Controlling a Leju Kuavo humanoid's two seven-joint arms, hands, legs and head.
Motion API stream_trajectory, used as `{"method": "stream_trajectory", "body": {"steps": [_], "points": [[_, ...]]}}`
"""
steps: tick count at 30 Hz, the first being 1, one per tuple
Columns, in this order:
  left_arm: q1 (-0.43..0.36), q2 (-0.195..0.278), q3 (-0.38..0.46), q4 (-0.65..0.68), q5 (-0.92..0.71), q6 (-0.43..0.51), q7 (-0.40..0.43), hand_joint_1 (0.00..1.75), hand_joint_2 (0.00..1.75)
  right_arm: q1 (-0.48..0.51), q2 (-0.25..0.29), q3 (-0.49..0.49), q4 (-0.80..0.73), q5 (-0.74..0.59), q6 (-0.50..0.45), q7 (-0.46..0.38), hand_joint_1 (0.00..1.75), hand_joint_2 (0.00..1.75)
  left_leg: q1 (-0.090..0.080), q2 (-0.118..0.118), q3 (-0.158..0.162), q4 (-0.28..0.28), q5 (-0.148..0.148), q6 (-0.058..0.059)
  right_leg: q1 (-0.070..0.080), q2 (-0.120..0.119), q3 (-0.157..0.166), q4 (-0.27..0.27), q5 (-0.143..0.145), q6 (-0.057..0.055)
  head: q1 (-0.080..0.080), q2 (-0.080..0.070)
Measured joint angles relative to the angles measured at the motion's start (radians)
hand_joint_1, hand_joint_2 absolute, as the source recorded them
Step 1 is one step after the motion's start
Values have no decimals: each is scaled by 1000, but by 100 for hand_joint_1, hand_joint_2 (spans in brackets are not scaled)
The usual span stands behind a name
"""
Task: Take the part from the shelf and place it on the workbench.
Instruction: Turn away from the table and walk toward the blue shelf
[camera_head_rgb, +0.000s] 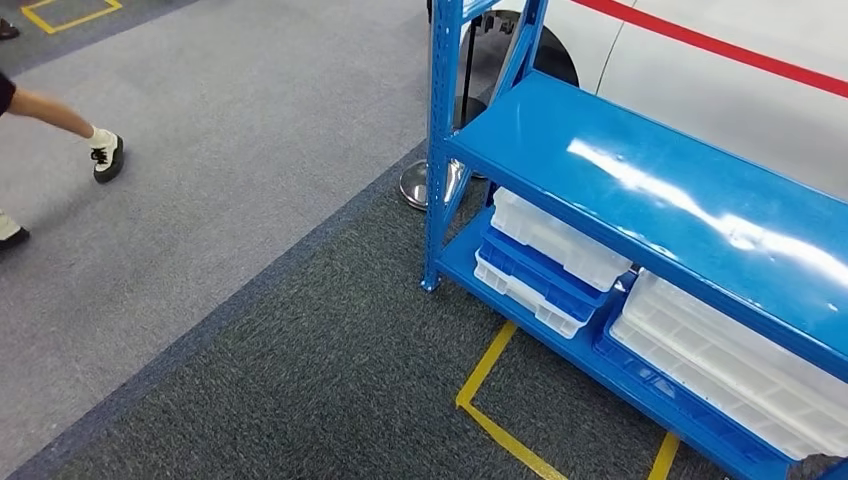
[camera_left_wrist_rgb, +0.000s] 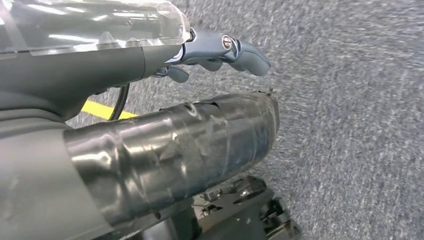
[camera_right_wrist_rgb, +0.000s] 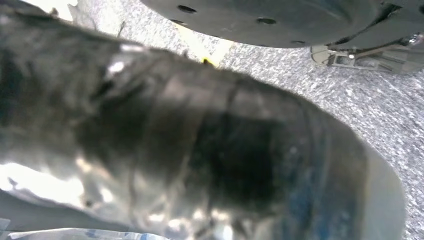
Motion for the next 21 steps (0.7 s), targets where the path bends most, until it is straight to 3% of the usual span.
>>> {"method": "stream_trajectory", "body": {"steps": [2, 4, 7, 8, 9, 10, 11, 13, 15, 17, 19, 21], "points": [[-4, 0, 0, 0, 0, 0, 0, 0, 0, 1, 1, 0, 0, 0, 0, -1, 0, 0, -2, 13, 6, -2, -4, -11, 0, 18, -2, -1, 2, -10, 0, 0], [-6, 0, 0, 0, 0, 0, -1, 0, 0, 3, 2, 0, 0, 0, 0, -1, 0, 0, 1, -5, 2, 24, -28, -21, -6, 36, -1, -7, 8, -22, -1, 0], [-3, 0, 0, 0, 0, 0, -2, 0, 0, 1, 3, 0, 0, 0, -2, 0, 0, 0, 6, -66, -74, 199, -127, -30, -8, 63, -4, -10, 13, -33, -4, 0], [-2, 0, 0, 0, 0, -1, -2, 0, 0, 1, 4, 0, 0, 0, -2, 0, 0, 0, 7, -75, -105, 261, -148, -32, -8, 75, -5, -9, 14, -34, -4, 0], [0, 0, 0, 0, 0, -1, -2, 0, 0, 2, 4, 0, 0, 0, -2, 1, 0, 0, 6, -78, -122, 292, -149, -31, -7, 87, -6, -7, 14, -35, -4, 0], [1, 0, 0, 0, 0, -1, -2, 0, 0, 3, 4, 0, 0, 0, -2, 1, 0, 0, 6, -80, -122, 285, -129, -29, -6, 100, -6, -6, 14, -35, -4, 0], [1, 1, 1, 0, 1, -2, -3, 0, 0, 3, 5, 0, 0, 0, -2, 1, 0, 0, 6, -85, -103, 238, -92, -26, -5, 113, -6, -3, 13, -34, -4, 0], [2, 1, 1, 0, 1, -2, -3, 0, 0, 2, 6, 0, 0, 2, -2, 1, 0, 0, 7, -124, -47, 98, -20, -13, -3, 138, -7, 2, 13, -31, -4, 0], [1, 2, 2, 0, 1, -2, -4, 0, 0, 2, 9, 0, 0, 5, -2, 1, 0, 0, 6, -155, -18, 20, 5, -5, -3, 158, -13, 6, 14, -22, -4, 0], [-2, 3, 2, 0, 2, -2, -4, 0, 0, 4, 9, -1, 0, 7, -2, 2, 0, 0, 4, -146, -14, 9, 5, -1, -6, 176, -19, 4, 18, -7, -4, 0], [-4, 2, 2, 0, 1, -3, -4, 0, 0, 6, 9, -1, 0, 8, -1, 2, 0, 0, 7, -123, -9, -1, 14, 11, -5, 155, -28, 21, 6, 3, -2, 0], [-2, 1, 2, 0, 1, -3, -4, 0, 0, 4, 8, -1, 0, 9, 0, 3, 0, 0, 10, -97, -7, -9, 20, 21, -4, 100, -66, 103, -45, 8, 1, 0]]}}
